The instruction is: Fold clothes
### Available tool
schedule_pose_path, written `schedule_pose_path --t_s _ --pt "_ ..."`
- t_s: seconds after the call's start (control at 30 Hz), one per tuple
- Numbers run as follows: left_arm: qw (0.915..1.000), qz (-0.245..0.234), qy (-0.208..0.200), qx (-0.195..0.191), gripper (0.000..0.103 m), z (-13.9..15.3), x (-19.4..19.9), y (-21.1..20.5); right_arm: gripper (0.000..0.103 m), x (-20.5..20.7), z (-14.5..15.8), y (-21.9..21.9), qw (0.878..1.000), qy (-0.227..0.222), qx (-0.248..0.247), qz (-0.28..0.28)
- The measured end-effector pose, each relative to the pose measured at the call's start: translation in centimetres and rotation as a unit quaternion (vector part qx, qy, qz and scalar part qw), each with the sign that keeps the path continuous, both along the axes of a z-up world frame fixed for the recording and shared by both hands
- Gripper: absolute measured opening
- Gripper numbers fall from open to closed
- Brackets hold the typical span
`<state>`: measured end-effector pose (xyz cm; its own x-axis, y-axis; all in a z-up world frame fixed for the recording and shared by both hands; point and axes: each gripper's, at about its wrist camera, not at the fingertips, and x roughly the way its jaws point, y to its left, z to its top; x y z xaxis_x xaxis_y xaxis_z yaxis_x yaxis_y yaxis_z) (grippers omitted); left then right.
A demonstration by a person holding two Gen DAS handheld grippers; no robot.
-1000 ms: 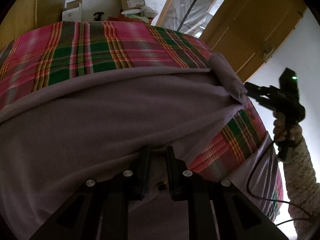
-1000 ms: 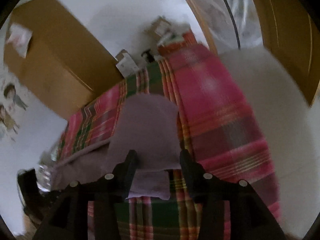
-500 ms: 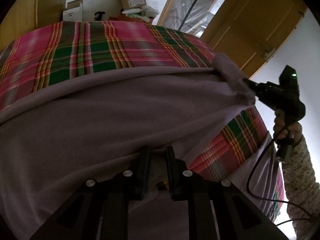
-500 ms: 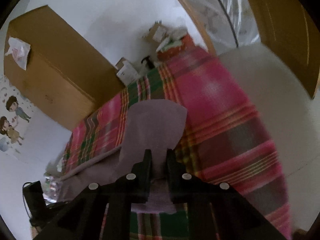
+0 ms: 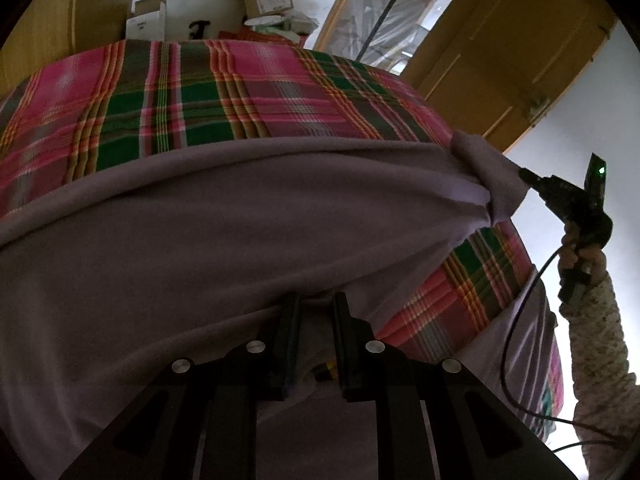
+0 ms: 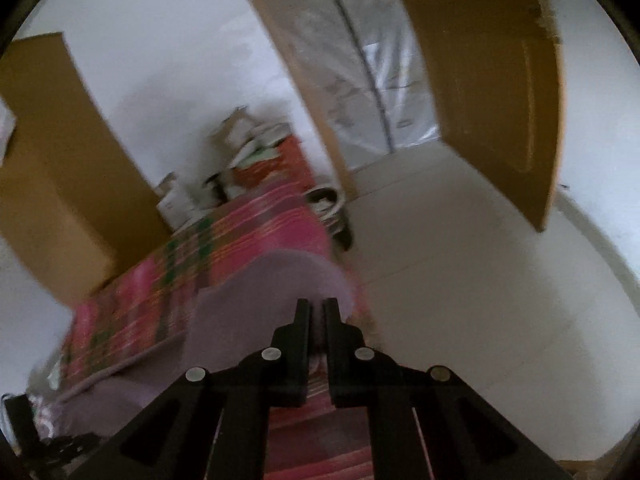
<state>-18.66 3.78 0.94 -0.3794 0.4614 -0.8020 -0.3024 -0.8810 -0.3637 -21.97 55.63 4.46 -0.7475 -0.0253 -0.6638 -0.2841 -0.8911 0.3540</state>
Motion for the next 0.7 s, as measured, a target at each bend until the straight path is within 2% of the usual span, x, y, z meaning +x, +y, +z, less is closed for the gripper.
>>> schedule_pose_path --t_s 0.2,0.43,0.57,0.63,0.7 --pt "1.0 -0.003 0.0 0.001 0.016 0.1 0.0 -0.1 0.007 0.1 -1.8 2.6 0.996 -0.04 0.052 -0.056" --pt "0.9999 0.004 0.001 0.016 0.016 0.3 0.0 -0.5 0.011 -0.2 -3.3 3.2 0.993 -0.079 0.054 -0.071" --pt "0.9989 0.023 0.02 0.035 0.016 2.1 0.7 -1.9 0.027 0.9 -1.8 2.7 0.991 -0.077 0.067 -0.085" --pt "0.998 0.034 0.031 0.043 0.016 3.0 1.1 -2.8 0.027 1.5 -0.5 2.1 0.991 -0.068 0.069 -0.087" --pt "0.9969 0.045 0.046 0.044 0.016 4.2 1.9 -4.1 0.027 2.1 1.3 0.7 0.994 -0.052 0.066 -0.066"
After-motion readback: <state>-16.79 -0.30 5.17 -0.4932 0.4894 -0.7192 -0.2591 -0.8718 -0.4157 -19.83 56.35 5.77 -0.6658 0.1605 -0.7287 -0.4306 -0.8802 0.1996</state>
